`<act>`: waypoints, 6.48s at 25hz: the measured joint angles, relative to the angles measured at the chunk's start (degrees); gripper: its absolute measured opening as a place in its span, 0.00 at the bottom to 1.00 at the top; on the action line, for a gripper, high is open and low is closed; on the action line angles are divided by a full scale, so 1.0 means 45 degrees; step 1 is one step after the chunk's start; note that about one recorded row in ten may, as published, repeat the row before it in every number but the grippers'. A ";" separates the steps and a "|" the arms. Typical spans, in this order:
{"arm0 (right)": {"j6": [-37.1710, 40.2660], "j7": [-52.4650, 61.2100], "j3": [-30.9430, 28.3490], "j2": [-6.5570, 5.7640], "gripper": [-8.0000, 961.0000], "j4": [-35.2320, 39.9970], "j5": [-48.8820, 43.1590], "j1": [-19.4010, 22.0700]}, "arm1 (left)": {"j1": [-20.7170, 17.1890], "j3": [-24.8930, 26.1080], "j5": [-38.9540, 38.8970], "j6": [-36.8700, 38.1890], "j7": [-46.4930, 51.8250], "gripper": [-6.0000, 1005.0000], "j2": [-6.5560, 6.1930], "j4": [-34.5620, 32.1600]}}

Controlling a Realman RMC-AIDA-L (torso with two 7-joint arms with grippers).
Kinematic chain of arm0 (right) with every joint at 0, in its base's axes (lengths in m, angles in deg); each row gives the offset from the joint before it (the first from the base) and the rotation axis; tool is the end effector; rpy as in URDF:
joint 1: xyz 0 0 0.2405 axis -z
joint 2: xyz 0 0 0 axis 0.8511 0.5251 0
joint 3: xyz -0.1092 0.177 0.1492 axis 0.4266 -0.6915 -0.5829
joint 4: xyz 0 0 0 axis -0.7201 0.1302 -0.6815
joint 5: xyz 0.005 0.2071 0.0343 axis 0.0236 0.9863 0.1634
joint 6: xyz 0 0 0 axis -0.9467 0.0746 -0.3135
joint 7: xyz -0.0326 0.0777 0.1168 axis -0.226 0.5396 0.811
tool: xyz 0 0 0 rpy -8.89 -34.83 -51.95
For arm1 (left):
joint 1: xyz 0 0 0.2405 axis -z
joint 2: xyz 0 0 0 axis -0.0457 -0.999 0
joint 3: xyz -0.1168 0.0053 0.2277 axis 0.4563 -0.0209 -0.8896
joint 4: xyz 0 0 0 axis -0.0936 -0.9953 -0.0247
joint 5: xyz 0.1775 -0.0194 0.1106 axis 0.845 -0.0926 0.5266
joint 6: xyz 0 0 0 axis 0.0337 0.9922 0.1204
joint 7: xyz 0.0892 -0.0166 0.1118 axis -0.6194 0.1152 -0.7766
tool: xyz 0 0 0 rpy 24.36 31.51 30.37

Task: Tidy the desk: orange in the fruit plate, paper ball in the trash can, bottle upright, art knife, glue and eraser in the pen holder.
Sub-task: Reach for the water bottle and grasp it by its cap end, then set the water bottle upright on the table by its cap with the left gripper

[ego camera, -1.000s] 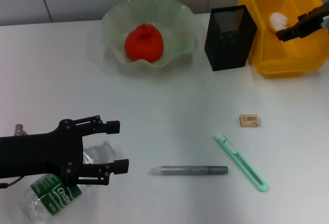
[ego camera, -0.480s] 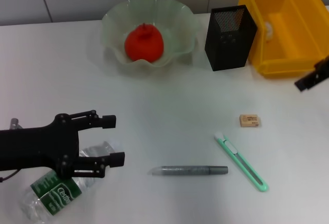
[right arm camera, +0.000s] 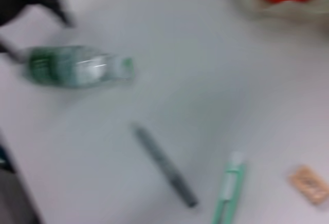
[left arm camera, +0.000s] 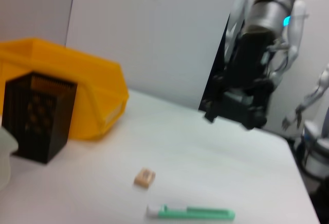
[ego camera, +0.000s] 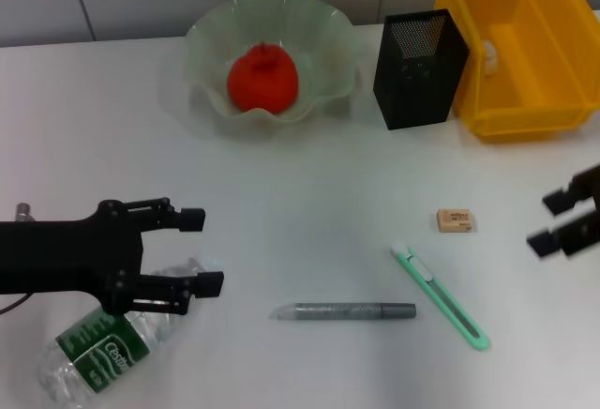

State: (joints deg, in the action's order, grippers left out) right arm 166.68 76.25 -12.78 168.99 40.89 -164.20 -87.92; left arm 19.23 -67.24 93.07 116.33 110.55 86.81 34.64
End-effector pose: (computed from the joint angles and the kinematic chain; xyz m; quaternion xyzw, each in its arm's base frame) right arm 0.2340 0.3022 0.1134 -0.9371 0.3355 -0.0560 0.0790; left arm -0.2425 0.2935 0.0169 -0.9619 -0.1642 -0.2180 0.0162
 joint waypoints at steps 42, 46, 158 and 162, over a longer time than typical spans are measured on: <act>0.0645 -0.6823 -0.1423 0.0782 0.77 -0.2091 0.2419 0.1965 | 0.4221 -0.8044 1.1387 -0.0921 1.5574 0.81 0.1135 -0.7134; 0.0644 -0.7115 -0.1480 0.0832 0.77 -0.2092 0.2420 0.2002 | 0.4221 -0.8230 1.1531 -0.1010 1.5964 0.81 0.1134 -0.7149; 0.0218 -0.7730 -0.1418 0.0946 0.77 -0.4559 0.2603 0.0854 | -0.2229 -0.4302 -0.0518 -1.1191 0.3940 0.51 0.1081 -0.6164; 0.0216 -0.7886 -0.1484 0.0941 0.77 -0.4944 0.2610 0.0743 | -0.1626 -0.4302 -0.0569 -1.2256 0.3671 0.51 0.1077 -0.5217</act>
State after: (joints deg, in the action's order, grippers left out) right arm 167.65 40.76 -19.46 173.22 18.65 -152.45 -84.57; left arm 11.91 -86.60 90.51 61.18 127.07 91.66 11.16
